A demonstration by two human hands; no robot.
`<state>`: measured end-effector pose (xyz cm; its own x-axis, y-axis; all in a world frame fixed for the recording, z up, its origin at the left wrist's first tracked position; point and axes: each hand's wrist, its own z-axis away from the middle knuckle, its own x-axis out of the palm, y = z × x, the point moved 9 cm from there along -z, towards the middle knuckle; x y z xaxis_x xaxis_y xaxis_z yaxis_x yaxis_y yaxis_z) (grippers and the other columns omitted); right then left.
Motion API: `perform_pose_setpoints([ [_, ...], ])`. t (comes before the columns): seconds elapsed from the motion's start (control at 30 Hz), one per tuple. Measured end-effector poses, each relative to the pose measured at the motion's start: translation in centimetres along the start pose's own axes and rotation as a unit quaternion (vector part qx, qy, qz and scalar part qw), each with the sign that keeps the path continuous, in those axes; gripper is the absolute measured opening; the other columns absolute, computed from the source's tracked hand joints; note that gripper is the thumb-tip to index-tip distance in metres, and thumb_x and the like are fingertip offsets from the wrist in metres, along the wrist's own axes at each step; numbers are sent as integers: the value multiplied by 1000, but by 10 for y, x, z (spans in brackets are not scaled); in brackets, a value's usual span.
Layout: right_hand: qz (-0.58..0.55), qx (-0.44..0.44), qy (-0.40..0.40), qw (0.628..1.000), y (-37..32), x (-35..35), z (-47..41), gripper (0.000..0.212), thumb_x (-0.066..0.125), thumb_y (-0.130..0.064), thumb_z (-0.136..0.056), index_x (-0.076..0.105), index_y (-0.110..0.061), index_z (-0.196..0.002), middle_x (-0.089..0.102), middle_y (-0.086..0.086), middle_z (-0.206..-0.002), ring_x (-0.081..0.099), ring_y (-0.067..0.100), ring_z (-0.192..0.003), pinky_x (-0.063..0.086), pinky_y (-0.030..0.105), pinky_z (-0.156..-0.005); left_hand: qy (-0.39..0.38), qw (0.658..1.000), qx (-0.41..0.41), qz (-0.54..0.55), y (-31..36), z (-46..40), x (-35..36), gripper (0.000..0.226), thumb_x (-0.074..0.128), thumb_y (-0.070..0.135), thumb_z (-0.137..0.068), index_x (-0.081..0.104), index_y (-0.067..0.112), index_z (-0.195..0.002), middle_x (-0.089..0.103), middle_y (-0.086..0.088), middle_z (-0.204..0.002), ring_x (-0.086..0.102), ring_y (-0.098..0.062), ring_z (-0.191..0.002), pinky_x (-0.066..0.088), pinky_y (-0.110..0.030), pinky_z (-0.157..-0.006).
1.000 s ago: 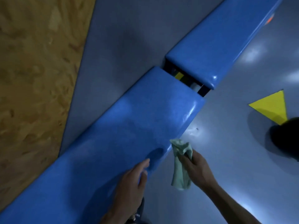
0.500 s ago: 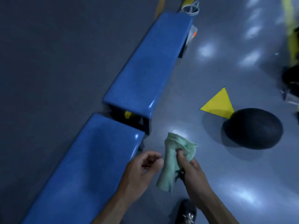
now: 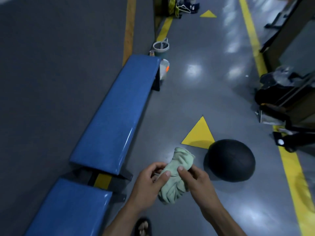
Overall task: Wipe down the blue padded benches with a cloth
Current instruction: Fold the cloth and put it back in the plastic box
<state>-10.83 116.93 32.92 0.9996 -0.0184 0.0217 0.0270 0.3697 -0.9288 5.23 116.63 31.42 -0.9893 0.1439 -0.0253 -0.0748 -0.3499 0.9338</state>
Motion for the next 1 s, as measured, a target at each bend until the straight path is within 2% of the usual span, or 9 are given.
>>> perform_pose_setpoints([
  [0.07, -10, 20, 8, 1000, -19, -5, -27, 15, 62, -17, -94, 72, -7, -98, 76, 10, -89, 72, 28, -87, 58, 47, -79, 11, 999, 5, 31, 21, -28, 0, 33, 72, 27, -83, 66, 10, -111, 74, -12, -100, 71, -19, -88, 58, -32, -78],
  [0.17, -13, 35, 23, 999, -53, -11, -71, 16, 61, -18, -95, 72, -8, -101, 76, 11, -91, 72, 31, -90, 56, 53, -84, 7, 998, 4, 70, 50, -76, -2, 37, 72, 24, -81, 65, 7, -113, 72, -17, -103, 70, -17, -88, 56, -28, -77],
  [0.3, -20, 21, 39, 999, -119, -13, -141, 14, 66, -24, -92, 71, -18, -103, 71, 21, -89, 71, 28, -84, 58, 44, -74, -33, 994, -9, 104, 98, -147, -10, 40, 67, 24, -83, 63, 12, -121, 71, -16, -111, 70, -20, -100, 56, -31, -84],
  [0.43, -69, 26, 40, 996, -182, -12, -208, 40, 73, -19, -85, 60, -26, -123, 69, 18, -92, 71, 21, -92, 57, 33, -66, -74, 994, 5, 87, 158, -220, -22, 42, 64, 23, -86, 59, 15, -128, 71, -8, -117, 66, -24, -111, 53, -39, -96],
  [0.53, -93, 21, 25, 995, -227, -13, -253, 58, 75, -11, -81, 52, -29, -132, 74, -1, -95, 71, 20, -96, 59, 43, -75, -99, 992, 18, 76, 213, -265, -26, 44, 66, 16, -87, 58, 17, -131, 69, -6, -122, 64, -22, -117, 52, -35, -98],
  [0.6, -98, 14, 25, 995, -253, -19, -281, 67, 76, -6, -80, 49, -29, -137, 73, -2, -101, 71, 23, -98, 58, 49, -81, -136, 988, 26, 64, 248, -287, -20, 53, 71, 7, -88, 53, 20, -136, 66, -4, -129, 61, -20, -122, 51, -35, -100],
  [0.8, -156, 11, 6, 988, -319, -63, -368, 49, 63, 2, -88, 55, -23, -129, 72, 7, -109, 71, 26, -96, 56, 32, -69, -201, 977, 71, -13, 332, -371, 30, 84, 81, 2, -78, 41, 28, -147, 60, 0, -136, 59, -18, -124, 50, -36, -102],
  [0.93, -163, 33, -12, 986, -351, -98, -442, 38, 60, -12, -94, 57, -23, -130, 72, 5, -111, 71, 18, -91, 55, 33, -68, -135, 986, 95, -36, 371, -451, 54, 62, 74, 1, -85, 52, 23, -138, 68, 6, -123, 65, -13, -109, 52, -27, -86],
  [1.0, -146, 32, -34, 988, -370, -112, -481, 33, 57, -23, -95, 58, -25, -128, 72, 5, -112, 69, 16, -91, 52, 33, -72, -79, 991, 99, -47, 385, -493, 51, 46, 67, -2, -90, 60, 20, -129, 71, 5, -118, 66, -13, -109, 51, -21, -86],
])
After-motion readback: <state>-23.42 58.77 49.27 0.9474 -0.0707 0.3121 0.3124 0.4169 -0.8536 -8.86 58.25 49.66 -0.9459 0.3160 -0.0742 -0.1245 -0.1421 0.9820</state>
